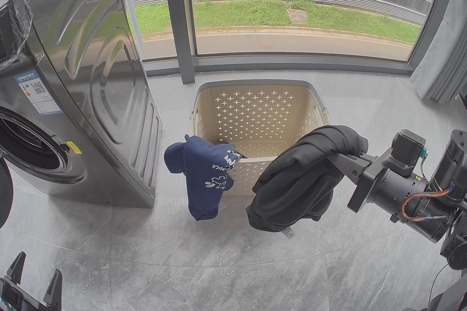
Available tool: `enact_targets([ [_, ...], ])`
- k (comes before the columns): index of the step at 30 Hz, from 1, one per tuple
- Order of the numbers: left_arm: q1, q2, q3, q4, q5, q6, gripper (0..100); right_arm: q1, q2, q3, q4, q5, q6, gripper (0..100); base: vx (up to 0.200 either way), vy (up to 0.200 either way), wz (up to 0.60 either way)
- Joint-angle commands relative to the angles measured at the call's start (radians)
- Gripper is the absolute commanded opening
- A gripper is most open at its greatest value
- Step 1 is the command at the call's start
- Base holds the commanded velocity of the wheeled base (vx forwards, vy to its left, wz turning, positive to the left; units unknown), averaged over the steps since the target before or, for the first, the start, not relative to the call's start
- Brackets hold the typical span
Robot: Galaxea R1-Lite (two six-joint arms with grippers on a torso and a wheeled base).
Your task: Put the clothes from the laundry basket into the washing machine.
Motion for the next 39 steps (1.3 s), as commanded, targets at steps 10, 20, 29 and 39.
enact_targets([
  [10, 0.0, -0.008, 0.015, 0.001, 0.0, -0.003, 100, 0.001, 0.002, 0.002, -0.002, 0.011, -0.001, 0, 0.0, 0.2, 0.0],
  [20, 0.0, -0.008, 0.015, 0.001, 0.0, -0.006, 100, 0.003, 0.0, 0.003, -0.034, 0.011, -0.001, 0, 0.0, 0.2, 0.0],
  [29, 0.0, -0.008, 0.015, 0.001, 0.0, -0.006, 100, 0.021, -0.001, 0.021, -0.04, 0.012, -0.001, 0, 0.0, 0.2, 0.0],
  [39, 0.0, -0.008, 0.015, 0.001, 0.0, -0.006, 100, 0.026, -0.001, 0.054, -0.097, 0.011, -0.004, 0, 0.0, 0.2, 0.0],
])
